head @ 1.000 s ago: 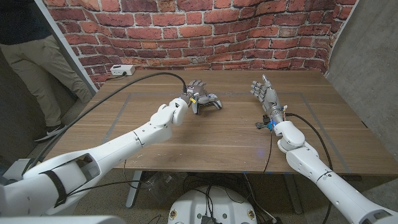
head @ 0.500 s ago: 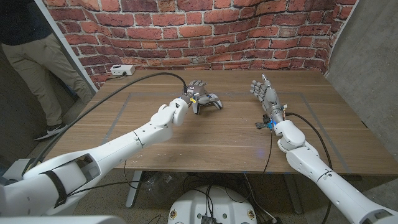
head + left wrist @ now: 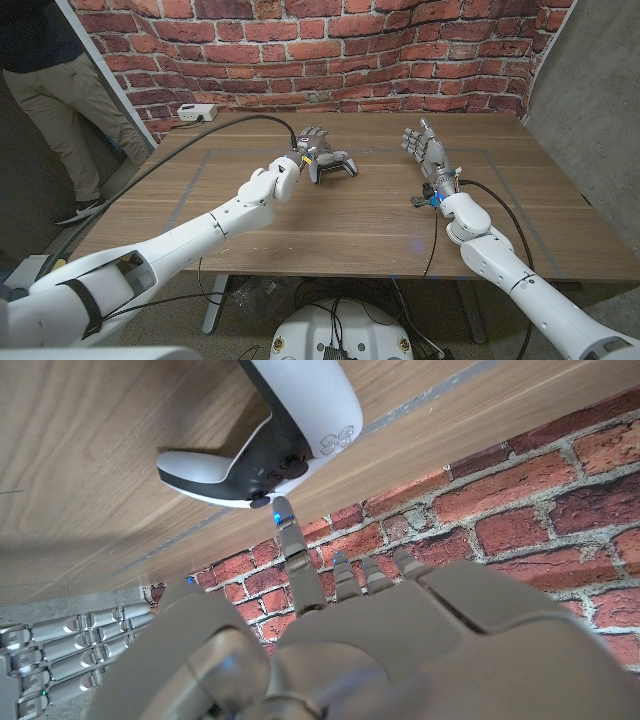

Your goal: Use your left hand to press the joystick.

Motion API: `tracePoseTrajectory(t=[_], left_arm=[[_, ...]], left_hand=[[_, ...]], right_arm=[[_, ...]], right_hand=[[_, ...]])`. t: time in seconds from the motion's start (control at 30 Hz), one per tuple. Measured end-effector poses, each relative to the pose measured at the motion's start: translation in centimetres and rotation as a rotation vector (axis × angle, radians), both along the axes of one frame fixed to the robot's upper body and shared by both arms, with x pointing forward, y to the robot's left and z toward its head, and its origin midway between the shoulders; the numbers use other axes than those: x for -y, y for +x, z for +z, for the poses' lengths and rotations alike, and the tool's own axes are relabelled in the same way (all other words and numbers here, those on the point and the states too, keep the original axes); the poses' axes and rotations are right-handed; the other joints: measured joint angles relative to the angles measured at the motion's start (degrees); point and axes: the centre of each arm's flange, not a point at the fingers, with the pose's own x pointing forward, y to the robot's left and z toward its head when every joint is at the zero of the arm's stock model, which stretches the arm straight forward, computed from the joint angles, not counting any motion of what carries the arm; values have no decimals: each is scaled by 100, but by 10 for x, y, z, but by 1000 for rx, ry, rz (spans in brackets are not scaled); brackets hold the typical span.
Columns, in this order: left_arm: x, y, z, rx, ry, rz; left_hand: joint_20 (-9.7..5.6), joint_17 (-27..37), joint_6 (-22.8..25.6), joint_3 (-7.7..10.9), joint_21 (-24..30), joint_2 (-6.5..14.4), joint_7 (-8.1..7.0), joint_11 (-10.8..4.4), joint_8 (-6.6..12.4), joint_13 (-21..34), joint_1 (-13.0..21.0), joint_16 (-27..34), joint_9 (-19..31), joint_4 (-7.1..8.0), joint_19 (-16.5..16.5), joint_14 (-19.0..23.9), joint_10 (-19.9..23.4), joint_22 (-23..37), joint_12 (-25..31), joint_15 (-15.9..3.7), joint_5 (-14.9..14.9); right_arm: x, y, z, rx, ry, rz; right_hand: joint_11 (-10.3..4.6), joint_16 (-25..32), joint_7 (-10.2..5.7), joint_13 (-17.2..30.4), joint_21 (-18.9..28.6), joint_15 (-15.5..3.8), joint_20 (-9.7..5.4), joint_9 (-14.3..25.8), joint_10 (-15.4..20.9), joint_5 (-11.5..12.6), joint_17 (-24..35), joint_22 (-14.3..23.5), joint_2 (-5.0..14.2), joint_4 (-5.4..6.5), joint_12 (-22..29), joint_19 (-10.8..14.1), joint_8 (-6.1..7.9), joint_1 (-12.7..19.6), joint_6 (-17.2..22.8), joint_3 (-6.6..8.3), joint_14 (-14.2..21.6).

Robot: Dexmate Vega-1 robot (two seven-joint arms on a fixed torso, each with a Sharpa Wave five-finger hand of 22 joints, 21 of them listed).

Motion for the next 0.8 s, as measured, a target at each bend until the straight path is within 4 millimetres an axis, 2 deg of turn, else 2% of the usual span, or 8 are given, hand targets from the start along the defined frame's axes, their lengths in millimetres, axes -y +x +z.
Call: tracePoseTrajectory(t=[0.33,0.5,0.6,0.8], left_arm=[[-2,-3,4,18,-15,-8],[-9,-7,7,28,-33,-12],[-11,-9,8,32,-42,-16],[-16,-13,9,36,-69,-27]], left_hand=[[32,0,-96,0,0,7,11,0,-66,0,6,0,0,0,33,51,38,0,7,-9,23],[31,0,-118,0,0,58,33,9,-66,13,-46,44,0,0,33,121,90,0,7,-22,44],[53,0,-148,-26,0,73,64,-29,-92,10,-28,44,0,-23,10,218,264,0,75,-20,66],[62,0,-561,-89,0,48,125,-58,-232,-4,24,89,16,-6,1,462,631,0,129,-15,132]], right_arm=[[-4,-1,0,3,0,4],[-5,-1,1,6,-1,-4],[-6,-1,0,6,-1,-5],[-9,-1,0,7,-2,-2]], right_hand=[[0,0,0,0,0,0,0,0,0,0,0,0,0,0,0,0,0,0,0,0,0],[0,0,0,1,0,-16,0,0,0,1,0,0,0,0,0,0,0,0,0,0,-16],[0,0,0,1,0,-16,0,0,0,1,0,0,0,0,0,0,0,0,0,0,-16],[0,0,0,1,0,-16,0,0,1,1,1,0,0,0,0,0,0,0,0,0,-16]])
